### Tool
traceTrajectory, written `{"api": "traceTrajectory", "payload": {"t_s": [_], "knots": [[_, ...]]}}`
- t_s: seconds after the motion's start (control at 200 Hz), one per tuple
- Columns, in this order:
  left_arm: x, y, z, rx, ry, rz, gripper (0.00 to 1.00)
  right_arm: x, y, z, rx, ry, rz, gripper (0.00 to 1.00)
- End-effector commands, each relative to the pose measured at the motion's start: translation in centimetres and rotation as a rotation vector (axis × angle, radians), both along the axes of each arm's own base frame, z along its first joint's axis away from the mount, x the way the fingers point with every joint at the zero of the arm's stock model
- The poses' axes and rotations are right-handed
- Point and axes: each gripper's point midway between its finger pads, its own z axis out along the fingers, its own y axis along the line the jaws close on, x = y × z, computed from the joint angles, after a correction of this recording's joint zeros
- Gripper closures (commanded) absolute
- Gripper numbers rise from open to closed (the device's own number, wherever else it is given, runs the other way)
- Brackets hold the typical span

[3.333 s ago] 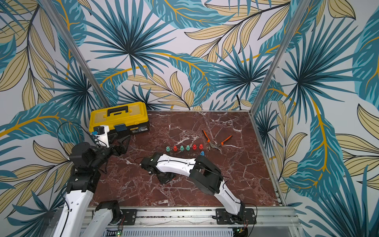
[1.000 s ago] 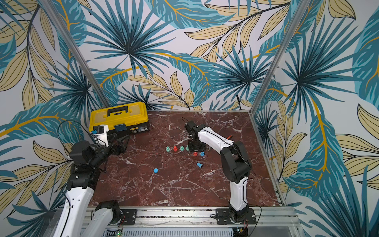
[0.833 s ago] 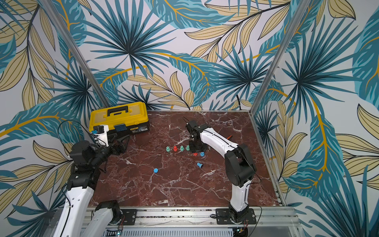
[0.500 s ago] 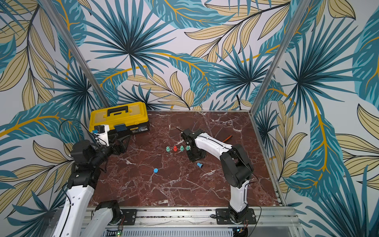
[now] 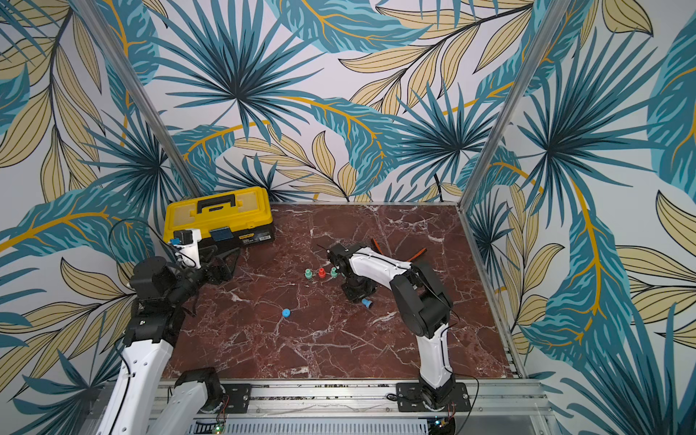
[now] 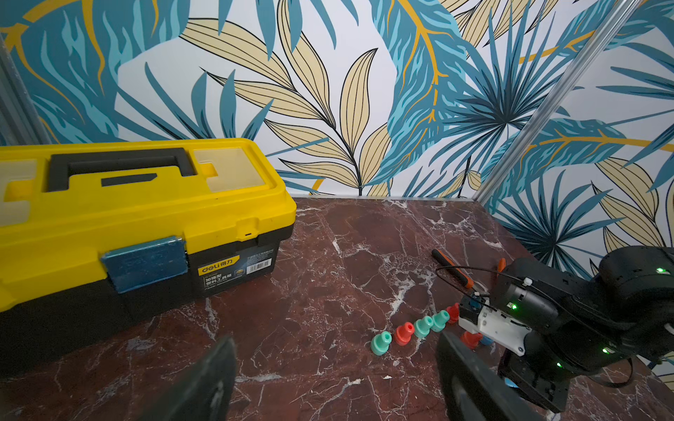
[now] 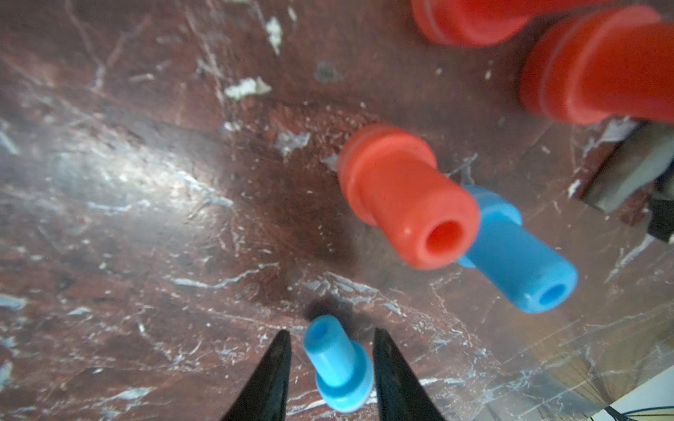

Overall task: Close the stamp cap
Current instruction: Pick up the stamp from the center of the board.

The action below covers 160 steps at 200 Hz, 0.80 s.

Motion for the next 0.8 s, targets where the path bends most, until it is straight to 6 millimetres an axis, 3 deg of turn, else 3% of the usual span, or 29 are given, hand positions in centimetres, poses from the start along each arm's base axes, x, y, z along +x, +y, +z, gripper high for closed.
{"api": "traceTrajectory", "payload": {"t_s": [0.0,0.486,0.676,0.796], "knots": [[0.0,0.3,0.2,0.001,-0.009,0.008,0.13,-1.4,-1.1,-1.3,-0.062,0.059,0.012,0.62],[0.1,0.3,0.1,0.000,-0.005,0.005,0.13,-2.6,-1.2,-1.9,-0.081,0.080,-0.024,0.80],[0.0,0.1,0.0,-0.001,-0.003,-0.008,0.13,-2.6,0.1,-0.1,-0.010,0.023,-0.087,0.84],[-0.1,-0.4,-0.2,-0.005,0.001,-0.037,0.14,-2.0,1.9,2.4,0.113,-0.053,-0.149,0.88]]}}
